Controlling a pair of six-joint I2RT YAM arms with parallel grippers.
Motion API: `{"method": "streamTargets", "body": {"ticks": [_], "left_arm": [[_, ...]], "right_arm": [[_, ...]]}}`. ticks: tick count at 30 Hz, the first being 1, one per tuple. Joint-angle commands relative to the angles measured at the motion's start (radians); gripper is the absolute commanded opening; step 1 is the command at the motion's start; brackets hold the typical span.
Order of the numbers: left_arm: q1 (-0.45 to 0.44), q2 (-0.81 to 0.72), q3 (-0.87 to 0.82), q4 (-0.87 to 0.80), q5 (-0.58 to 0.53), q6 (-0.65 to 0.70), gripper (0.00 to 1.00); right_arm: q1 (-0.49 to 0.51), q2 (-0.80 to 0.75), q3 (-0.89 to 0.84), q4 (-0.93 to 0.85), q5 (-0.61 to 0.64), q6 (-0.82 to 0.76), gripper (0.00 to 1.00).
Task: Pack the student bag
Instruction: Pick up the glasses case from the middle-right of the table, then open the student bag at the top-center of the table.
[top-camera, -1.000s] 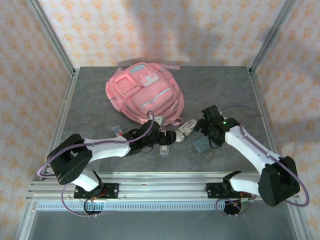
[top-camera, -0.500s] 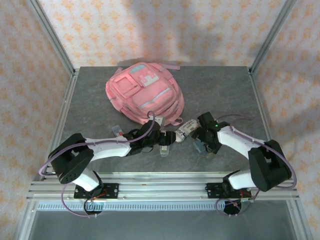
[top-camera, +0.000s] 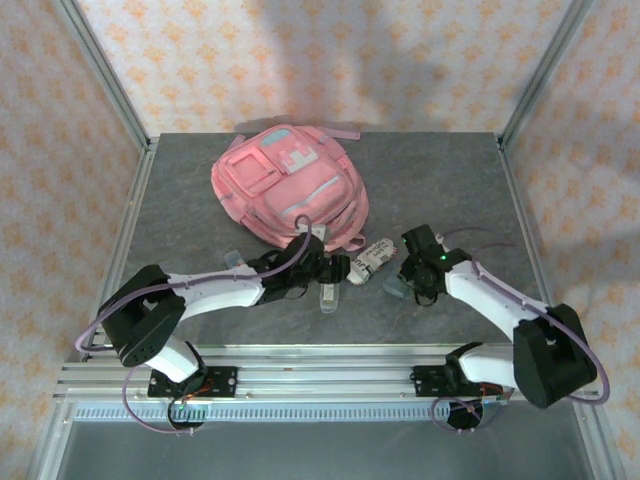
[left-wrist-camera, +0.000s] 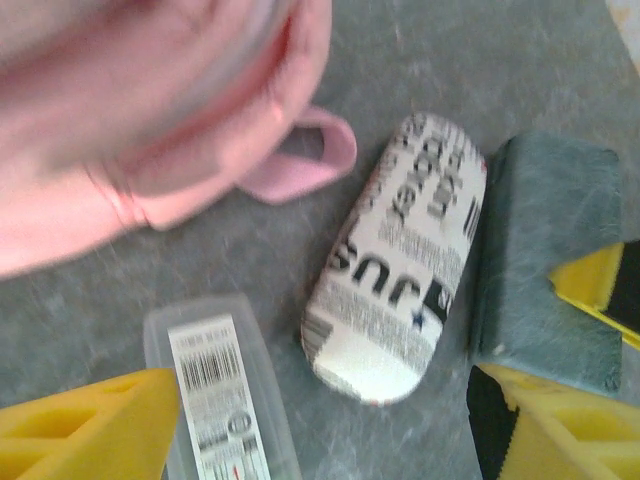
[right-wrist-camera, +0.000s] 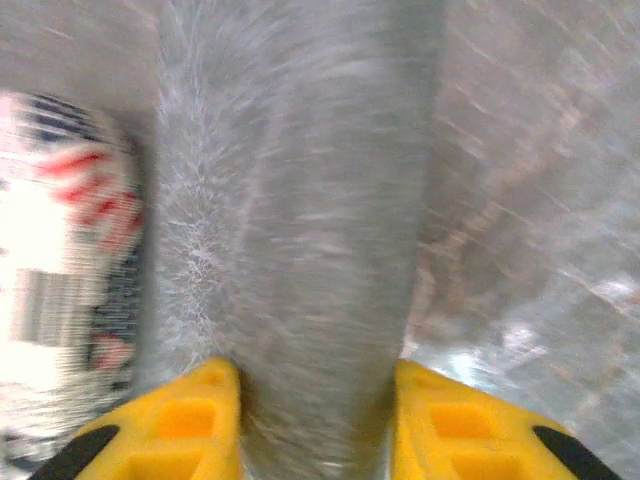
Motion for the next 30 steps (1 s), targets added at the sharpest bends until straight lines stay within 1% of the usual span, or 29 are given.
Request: {"method": "streamTargets", "body": {"ticks": [1, 4, 7, 11, 14, 15, 18, 20, 25, 30], "left_arm": [[0.052, -0.002, 0.086, -0.141, -0.073, 0.095, 0.77], [0.1, 0.008, 0.168, -0.229, -0.097, 0.169, 0.78], [0.128, 0.059, 0.288, -0.342, -0.152, 0.277, 0.79], [0.141, 0.195, 0.477, -0.503, -0.199, 0.417, 0.8], [0.143, 0.297, 0.602, -0.598, -0.236, 0.494, 0.81], [0.143, 0.324, 0.632, -0.62, -0.249, 0.511, 0.81], [0.147, 0.408, 0.715, -0.668, -0.334, 0.532, 0.81], [0.156, 0.424, 0.743, -0.668, -0.344, 0.542, 0.8], [0.192, 0.419, 0.751, -0.629, -0.274, 0.551, 0.76], [0.214, 0.456, 0.773, -0.639, -0.253, 0.56, 0.75]], "right_arm": [[0.006, 0.014, 0.001, -0.077, 0.053, -0.032, 0.3], [0.003, -0.026, 0.029, -0.083, 0.063, -0.044, 0.3], [0.001, -0.048, 0.047, -0.078, 0.065, -0.058, 0.29], [-0.001, -0.047, 0.064, -0.073, 0.06, -0.074, 0.29], [-0.001, -0.047, 0.063, -0.063, 0.048, -0.079, 0.29], [-0.001, -0.072, 0.061, -0.059, 0.046, -0.08, 0.29], [-0.002, -0.092, 0.051, -0.047, 0.036, -0.081, 0.29], [-0.002, -0.109, 0.04, -0.042, 0.031, -0.076, 0.29], [-0.002, -0.128, 0.024, -0.032, 0.029, -0.074, 0.29], [-0.001, -0.128, 0.018, -0.026, 0.02, -0.073, 0.29]]}}
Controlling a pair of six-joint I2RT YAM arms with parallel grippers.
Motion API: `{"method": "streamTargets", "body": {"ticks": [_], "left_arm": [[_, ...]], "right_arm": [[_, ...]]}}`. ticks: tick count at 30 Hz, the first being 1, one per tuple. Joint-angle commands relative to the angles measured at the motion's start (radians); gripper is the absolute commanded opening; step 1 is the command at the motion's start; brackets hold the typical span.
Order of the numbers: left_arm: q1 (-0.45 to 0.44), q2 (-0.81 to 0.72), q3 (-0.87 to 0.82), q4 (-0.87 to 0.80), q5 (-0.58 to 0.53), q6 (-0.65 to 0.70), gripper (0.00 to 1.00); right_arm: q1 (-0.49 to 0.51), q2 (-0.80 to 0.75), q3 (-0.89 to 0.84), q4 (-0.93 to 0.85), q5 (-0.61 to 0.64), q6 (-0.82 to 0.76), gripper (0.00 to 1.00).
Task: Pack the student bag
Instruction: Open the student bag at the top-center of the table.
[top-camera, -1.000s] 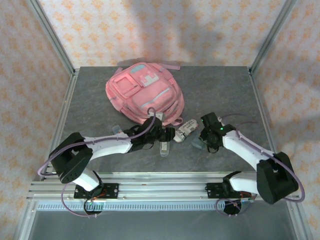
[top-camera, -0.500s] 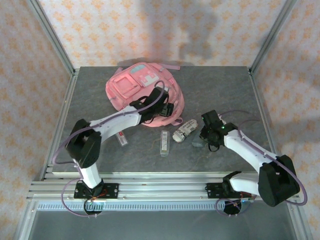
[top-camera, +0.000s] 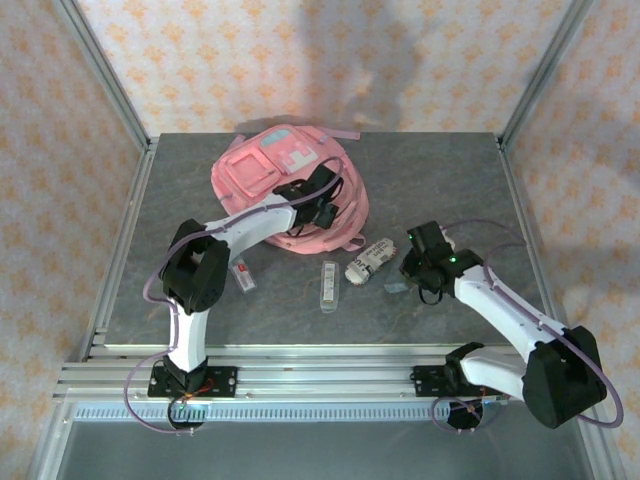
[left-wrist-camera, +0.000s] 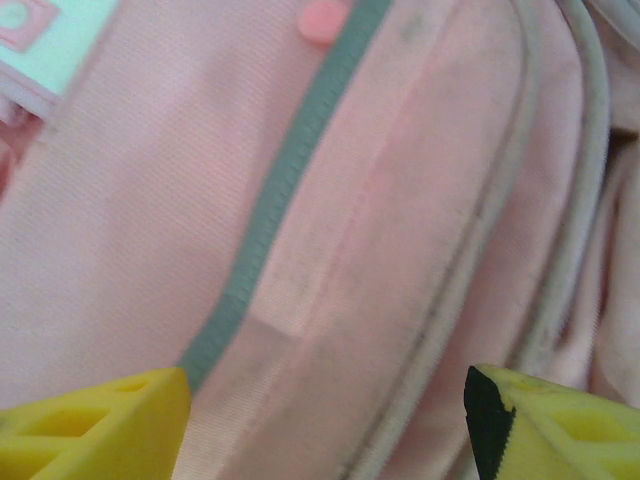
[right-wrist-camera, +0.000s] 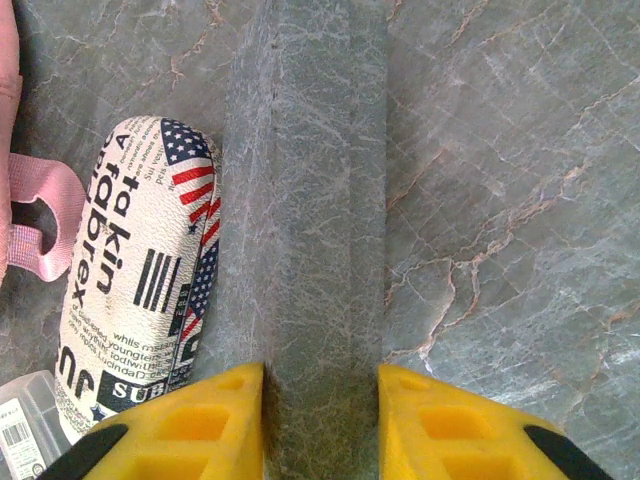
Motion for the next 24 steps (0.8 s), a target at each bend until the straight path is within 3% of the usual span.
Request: {"method": "streamTargets", "body": {"ticks": [1, 16, 21, 23, 24], "left_arm": [[0.009, 0.028, 0.033, -0.027, 0.01, 0.033, 0.75], [0.014, 0.094, 0.05, -0.011, -0.016, 0.058, 0.8], [0.013, 0.139, 0.051, 0.003, -0.157, 0.083, 0.63], [0.014, 0.153, 0.051, 0.007, -0.19, 0.092, 0.5], [0.014, 0.157, 0.047, 0.016, -0.206, 0.099, 0.38]], "right_arm": [[-0.004, -0.019, -0.008, 0.025, 0.008, -0.004, 0.29], [-0.004, -0.016, -0.022, 0.045, -0.01, 0.008, 0.29], [-0.004, -0.016, -0.02, 0.049, -0.016, 0.008, 0.29], [-0.004, -0.019, -0.022, 0.049, -0.016, 0.008, 0.29], [-0.004, -0.02, -0.023, 0.051, -0.016, 0.01, 0.29]]}}
